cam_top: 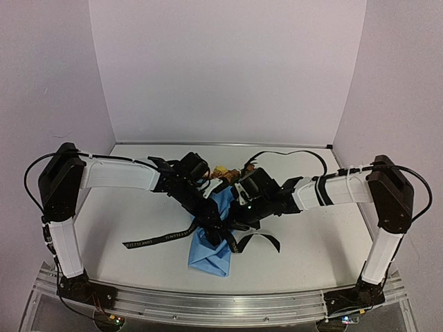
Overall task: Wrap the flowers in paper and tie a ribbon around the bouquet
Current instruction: Cross the half-tied ribbon over the folded bouquet.
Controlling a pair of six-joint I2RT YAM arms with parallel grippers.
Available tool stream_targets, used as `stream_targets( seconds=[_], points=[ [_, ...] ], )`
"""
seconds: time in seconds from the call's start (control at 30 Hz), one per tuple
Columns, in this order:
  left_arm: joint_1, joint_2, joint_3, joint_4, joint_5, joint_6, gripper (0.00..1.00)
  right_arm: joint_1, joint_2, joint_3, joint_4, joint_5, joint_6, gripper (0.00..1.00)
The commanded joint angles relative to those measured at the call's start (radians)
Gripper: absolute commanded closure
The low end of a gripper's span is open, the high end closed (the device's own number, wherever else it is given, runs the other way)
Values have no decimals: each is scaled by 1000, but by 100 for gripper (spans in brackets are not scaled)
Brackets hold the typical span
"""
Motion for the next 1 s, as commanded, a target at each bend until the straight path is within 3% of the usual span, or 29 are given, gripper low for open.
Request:
stream_targets(
  seconds=[0.0, 0.17, 0.43, 0.63, 0.97],
  points=[
    [-12, 12, 53, -18, -63, 15, 72, 5, 8, 2, 19, 23, 1, 100],
    [-14, 16, 59, -26, -88, 14, 73, 5, 10, -2, 20, 24, -1, 100],
    [-16, 10, 57, -8, -72, 18, 92, 5, 9, 0, 20, 23, -5, 100],
    [-14, -53, 5, 68, -53, 9, 100, 5, -15, -9, 16, 35, -25, 100],
    [12, -140, -71, 134, -53, -29, 100, -2, -35, 44, -85, 15, -109, 100]
  ],
)
